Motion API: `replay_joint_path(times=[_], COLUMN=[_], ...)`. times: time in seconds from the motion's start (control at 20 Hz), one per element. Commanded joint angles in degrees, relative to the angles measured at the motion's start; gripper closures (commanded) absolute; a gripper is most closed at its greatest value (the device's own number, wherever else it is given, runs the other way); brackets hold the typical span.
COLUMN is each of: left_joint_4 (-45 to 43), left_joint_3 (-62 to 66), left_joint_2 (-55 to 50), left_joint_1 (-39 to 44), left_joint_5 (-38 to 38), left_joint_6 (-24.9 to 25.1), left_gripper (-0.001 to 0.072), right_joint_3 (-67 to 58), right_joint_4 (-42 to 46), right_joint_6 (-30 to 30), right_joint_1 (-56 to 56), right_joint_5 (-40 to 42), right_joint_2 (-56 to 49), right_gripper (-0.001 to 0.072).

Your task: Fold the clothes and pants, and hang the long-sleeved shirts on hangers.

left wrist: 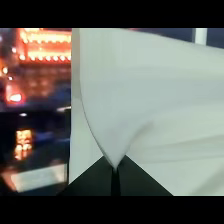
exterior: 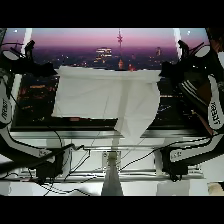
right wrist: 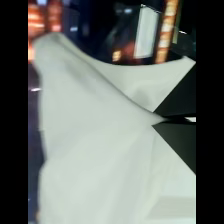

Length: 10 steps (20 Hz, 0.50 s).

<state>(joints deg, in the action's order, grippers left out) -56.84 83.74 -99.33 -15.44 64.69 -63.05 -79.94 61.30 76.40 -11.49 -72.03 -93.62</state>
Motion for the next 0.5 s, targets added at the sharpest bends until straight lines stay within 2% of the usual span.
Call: replay_joint_path(times=[0.0, 0.15, 0.3, 0.35, 0.4, 0.45], left_joint_4=[-0.2, -0.2, -0.2, -0.2, -0.2, -0.2], left_joint_3=[0.0, 0.0, 0.0, 0.0, 0.1, 0.2], left_joint_2=[-1.6, -2.3, -2.7, -2.6, -2.5, -2.3], left_joint_1=[0.9, 2.0, 2.5, 2.4, 2.1, 1.7], left_joint_5=[1.4, 1.4, 1.3, 1.5, 2.2, 3.1], left_joint_6=[-0.2, -0.2, 0.0, 0.1, 0.1, 0.1], left_gripper=[0.0689, 0.0689, 0.0685, 0.056, 0.0204, 0.0006], right_joint_3=[10.9, 23.5, 30.4, 30.6, 30.4, 30.2], right_joint_4=[-1.7, -1.8, -1.6, -0.7, 0.5, 2.1], right_joint_6=[-0.6, 0.0, 2.8, 4.1, 4.1, 4.1], right_joint_1=[0.0, 3.7, 5.2, 5.0, 5.0, 5.0], right_joint_5=[4.7, 18.4, 22.5, 21.4, 20.4, 20.4], right_joint_2=[3.8, 11.3, 16.0, 16.3, 16.3, 16.6], right_gripper=[0.0702, 0.0701, 0.0693, 0.0534, 0.0252, 0.0213])
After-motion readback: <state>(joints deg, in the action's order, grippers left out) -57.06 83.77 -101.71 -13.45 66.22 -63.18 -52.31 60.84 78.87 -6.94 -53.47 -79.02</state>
